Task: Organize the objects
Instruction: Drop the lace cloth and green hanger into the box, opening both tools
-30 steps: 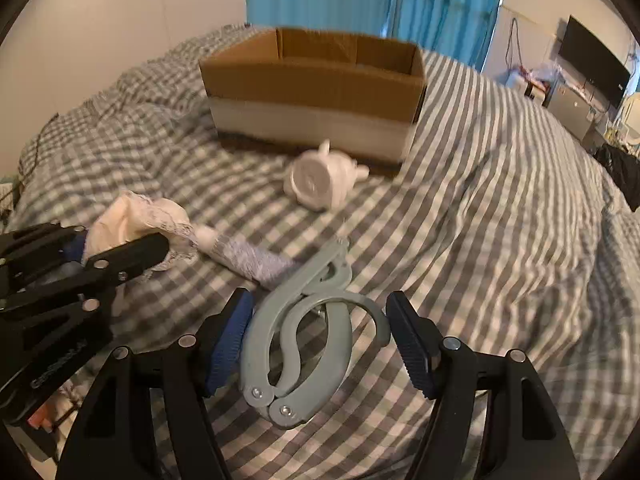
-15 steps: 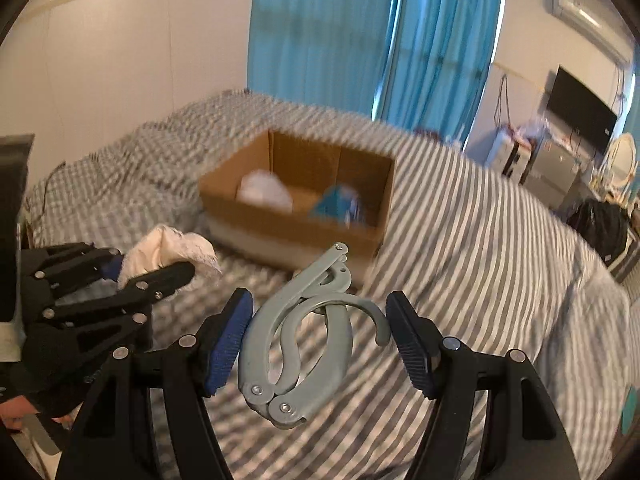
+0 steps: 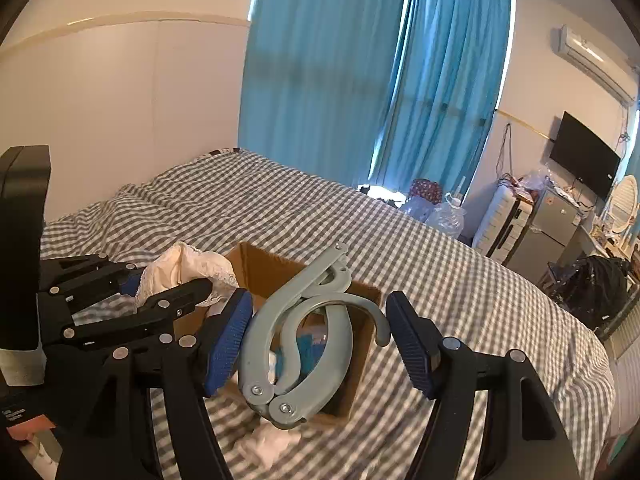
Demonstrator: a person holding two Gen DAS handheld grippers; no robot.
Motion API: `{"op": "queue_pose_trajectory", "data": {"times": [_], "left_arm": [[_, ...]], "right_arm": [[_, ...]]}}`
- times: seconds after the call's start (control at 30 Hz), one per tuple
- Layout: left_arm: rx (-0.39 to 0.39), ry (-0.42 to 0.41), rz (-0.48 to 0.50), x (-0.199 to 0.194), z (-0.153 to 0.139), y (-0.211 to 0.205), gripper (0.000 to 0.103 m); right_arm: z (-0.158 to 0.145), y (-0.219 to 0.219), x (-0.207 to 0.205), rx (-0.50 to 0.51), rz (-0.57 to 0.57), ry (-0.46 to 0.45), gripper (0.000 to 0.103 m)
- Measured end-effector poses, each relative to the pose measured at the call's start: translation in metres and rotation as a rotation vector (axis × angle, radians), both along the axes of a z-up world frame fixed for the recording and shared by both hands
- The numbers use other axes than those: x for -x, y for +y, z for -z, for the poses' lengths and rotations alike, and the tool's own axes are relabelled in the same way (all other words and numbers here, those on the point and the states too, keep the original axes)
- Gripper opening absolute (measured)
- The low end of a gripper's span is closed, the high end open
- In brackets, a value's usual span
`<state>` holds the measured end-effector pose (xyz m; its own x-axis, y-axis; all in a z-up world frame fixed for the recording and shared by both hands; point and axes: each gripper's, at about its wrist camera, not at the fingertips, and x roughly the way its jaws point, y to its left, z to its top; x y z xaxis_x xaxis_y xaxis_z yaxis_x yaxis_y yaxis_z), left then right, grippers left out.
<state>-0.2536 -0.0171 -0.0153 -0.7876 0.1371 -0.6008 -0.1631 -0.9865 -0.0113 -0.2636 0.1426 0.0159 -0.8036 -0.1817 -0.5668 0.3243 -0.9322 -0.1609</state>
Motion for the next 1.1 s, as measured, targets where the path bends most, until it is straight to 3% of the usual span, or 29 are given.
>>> {"op": "queue_pose_trajectory", "data": {"times": [0.23,0.53,0.63,0.73,0.8,0.97,1.1], "left_arm": [[0.018,-0.076,0.004,0.041,0.041,0.006,0.022],[0.009,-0.141,0.046,0.053,0.077,0.012,0.022],[0.011,-0.158,0.037,0.051,0.080,0.013,0.033],[0.017,-0.152,0.017,0.043,0.075,0.014,0.048],[0.018,-0.136,0.010,0.034,0.065,0.016,0.051],[0.018,-0.078,-0.013,0.006,0.030,0.025,0.077],[0.012,-0.030,-0.002,-0.020,-0.001,0.029,0.083]], "right_arm": [[0.035,-0.001,0.061,0.018,-0.001,-0.066,0.069],[0.090,0.007,0.090,0.045,-0.007,-0.151,0.069],[0.096,0.007,0.089,0.056,-0.004,-0.157,0.069],[0.087,0.013,0.082,0.070,0.007,-0.136,0.075],[0.076,0.020,0.078,0.086,0.014,-0.123,0.075],[0.043,0.037,0.049,0.100,0.038,-0.079,0.076],[0.016,0.054,0.022,0.100,0.059,-0.036,0.080]]}}
